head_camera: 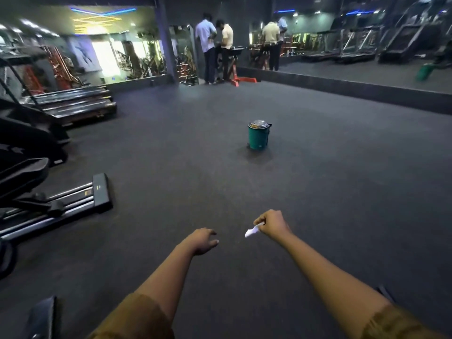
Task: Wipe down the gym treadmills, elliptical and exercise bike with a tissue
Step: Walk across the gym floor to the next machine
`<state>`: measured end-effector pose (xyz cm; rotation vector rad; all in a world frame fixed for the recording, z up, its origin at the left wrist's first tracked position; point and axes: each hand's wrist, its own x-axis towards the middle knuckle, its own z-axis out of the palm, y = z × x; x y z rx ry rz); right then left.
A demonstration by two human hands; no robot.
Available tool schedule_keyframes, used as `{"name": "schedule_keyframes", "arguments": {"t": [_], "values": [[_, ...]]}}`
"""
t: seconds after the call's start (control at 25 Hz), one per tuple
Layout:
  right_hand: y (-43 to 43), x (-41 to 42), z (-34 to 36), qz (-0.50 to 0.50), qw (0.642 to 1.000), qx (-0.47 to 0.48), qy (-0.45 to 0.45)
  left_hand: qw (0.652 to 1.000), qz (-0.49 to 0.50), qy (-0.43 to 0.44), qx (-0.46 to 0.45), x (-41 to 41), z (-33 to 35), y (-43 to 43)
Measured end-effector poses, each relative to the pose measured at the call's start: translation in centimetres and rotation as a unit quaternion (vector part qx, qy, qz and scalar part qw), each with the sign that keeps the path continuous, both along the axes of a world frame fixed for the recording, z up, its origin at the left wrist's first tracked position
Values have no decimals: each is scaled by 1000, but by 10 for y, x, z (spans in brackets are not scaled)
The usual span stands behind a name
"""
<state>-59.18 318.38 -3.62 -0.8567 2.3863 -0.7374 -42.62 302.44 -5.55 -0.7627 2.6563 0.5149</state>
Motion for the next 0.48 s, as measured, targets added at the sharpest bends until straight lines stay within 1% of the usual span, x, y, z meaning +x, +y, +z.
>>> {"name": "schedule_keyframes", "arguments": {"t": [0.08,0.28,0.4,0.48], "values": [[-54,-56,0,7,1000,-11,10,1000,-8,-5,3,-56,0,-47],[-194,-214,-5,-22,1000,-20,2,999,-35,-5,4,-218,-2,-195],[-256,-293,7,-35,999,2,-13,998,-61,-31,6,-309,12,-268],[-294,-350,13,-53,998,-8,-14,997,-76,-31,11,-373,17,-314]]}}
